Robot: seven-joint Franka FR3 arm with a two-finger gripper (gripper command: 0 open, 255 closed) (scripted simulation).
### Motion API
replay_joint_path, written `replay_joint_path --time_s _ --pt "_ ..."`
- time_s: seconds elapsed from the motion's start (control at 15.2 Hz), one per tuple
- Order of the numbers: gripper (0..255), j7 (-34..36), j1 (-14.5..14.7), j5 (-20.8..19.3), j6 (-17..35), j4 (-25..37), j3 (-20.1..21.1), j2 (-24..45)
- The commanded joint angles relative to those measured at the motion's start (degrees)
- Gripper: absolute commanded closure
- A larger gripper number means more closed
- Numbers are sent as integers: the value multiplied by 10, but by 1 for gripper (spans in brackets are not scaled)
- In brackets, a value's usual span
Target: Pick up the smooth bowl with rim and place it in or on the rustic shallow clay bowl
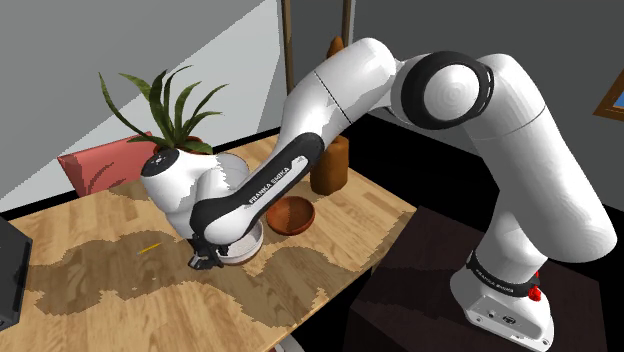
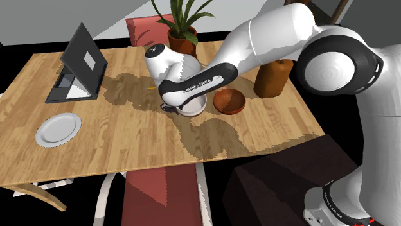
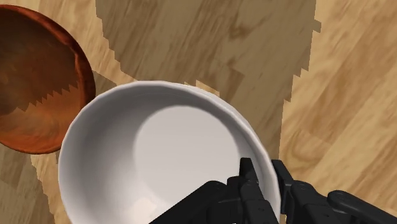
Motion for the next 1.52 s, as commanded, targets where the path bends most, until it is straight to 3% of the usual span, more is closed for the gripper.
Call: replay_joint_path --time_s 0.0,0.99,1.45 --pt "255 -4 -1 4 -11 3 3 -8" --pt "255 -28 -10 32 -87 28 21 -64" --pt "255 -89 -101 61 -17 -139 24 -179"
